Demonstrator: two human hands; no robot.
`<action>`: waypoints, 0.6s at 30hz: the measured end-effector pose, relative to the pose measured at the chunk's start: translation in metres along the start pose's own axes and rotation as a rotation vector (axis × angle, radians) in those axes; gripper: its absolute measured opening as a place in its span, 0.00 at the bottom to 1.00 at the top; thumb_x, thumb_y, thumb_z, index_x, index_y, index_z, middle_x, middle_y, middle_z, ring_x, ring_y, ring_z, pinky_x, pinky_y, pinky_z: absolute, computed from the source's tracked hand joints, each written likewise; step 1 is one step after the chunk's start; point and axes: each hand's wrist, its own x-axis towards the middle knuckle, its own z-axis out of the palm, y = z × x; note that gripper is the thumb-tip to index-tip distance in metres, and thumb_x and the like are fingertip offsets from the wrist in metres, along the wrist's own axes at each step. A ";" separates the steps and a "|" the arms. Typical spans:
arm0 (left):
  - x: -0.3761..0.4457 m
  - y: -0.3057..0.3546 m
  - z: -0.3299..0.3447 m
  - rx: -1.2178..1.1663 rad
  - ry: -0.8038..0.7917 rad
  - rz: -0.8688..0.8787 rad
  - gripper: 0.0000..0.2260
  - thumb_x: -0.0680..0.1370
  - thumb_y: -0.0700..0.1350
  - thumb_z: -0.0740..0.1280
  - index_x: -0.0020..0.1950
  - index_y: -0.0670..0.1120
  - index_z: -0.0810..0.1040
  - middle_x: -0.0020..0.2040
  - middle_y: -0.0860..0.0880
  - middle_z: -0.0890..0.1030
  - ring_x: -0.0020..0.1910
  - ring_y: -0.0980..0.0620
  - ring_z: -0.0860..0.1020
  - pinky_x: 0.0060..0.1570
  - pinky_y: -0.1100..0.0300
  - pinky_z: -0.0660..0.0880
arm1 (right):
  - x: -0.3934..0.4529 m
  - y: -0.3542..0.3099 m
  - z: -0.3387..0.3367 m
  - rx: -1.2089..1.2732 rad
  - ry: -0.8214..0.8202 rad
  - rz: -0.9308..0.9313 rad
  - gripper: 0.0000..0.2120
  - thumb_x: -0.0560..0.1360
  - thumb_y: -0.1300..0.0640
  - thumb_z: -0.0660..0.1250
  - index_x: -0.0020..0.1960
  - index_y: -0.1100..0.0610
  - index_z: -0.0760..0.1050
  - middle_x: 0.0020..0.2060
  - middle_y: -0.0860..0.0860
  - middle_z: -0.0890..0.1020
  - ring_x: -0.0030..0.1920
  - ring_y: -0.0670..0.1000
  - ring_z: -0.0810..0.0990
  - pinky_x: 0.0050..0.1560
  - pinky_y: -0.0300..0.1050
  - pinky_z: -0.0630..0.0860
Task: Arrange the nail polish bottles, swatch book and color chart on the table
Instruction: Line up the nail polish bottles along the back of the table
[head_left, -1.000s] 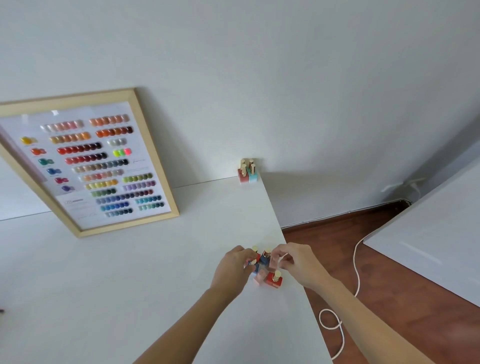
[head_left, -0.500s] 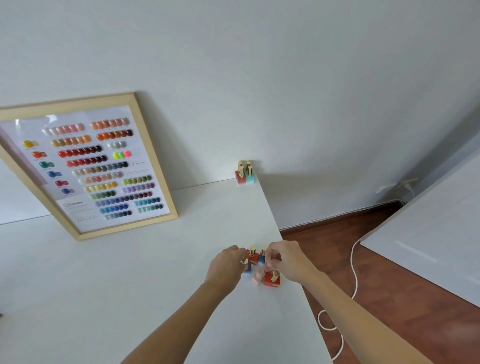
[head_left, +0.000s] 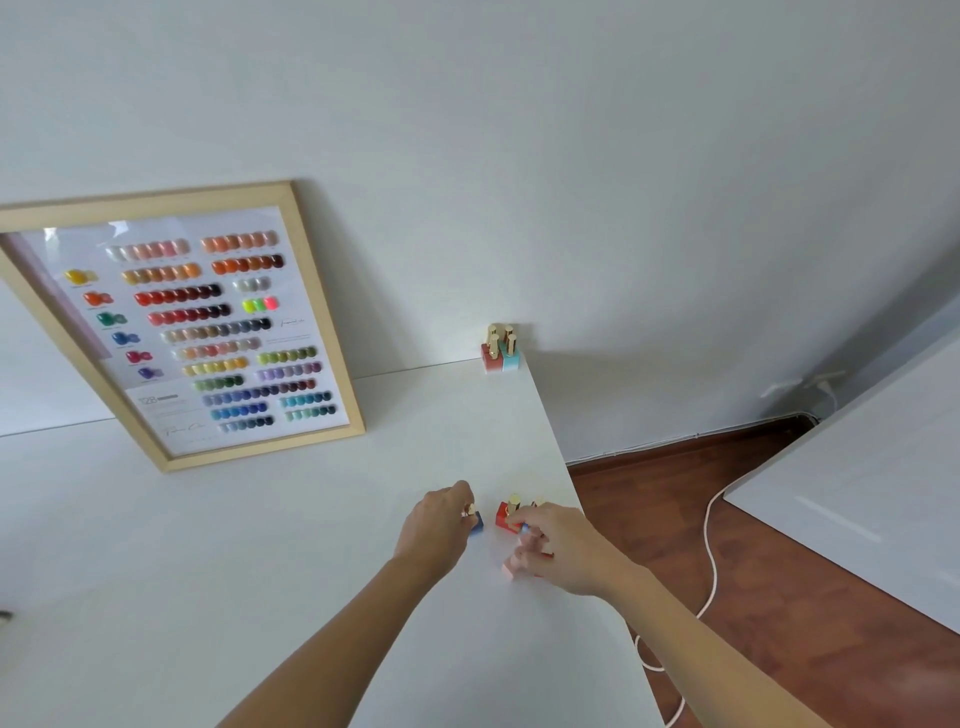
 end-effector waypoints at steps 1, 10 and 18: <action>0.002 0.001 -0.002 -0.012 0.002 -0.002 0.05 0.79 0.43 0.61 0.52 0.43 0.73 0.49 0.45 0.81 0.46 0.42 0.78 0.45 0.50 0.77 | -0.001 -0.002 0.002 -0.019 -0.022 -0.009 0.17 0.73 0.54 0.65 0.62 0.49 0.74 0.48 0.53 0.79 0.48 0.51 0.77 0.53 0.44 0.75; 0.021 0.010 -0.010 -0.050 -0.029 -0.004 0.06 0.78 0.42 0.62 0.53 0.43 0.73 0.50 0.44 0.80 0.46 0.42 0.78 0.44 0.50 0.77 | 0.001 -0.005 0.010 -0.188 -0.056 -0.055 0.11 0.75 0.58 0.64 0.56 0.54 0.79 0.55 0.52 0.76 0.50 0.53 0.79 0.55 0.48 0.76; 0.029 0.007 -0.010 -0.030 -0.034 0.023 0.04 0.79 0.43 0.62 0.52 0.44 0.71 0.49 0.43 0.80 0.44 0.42 0.78 0.44 0.49 0.78 | 0.007 -0.009 0.018 -0.397 -0.160 -0.197 0.10 0.75 0.67 0.61 0.53 0.58 0.76 0.51 0.56 0.76 0.48 0.56 0.77 0.45 0.44 0.72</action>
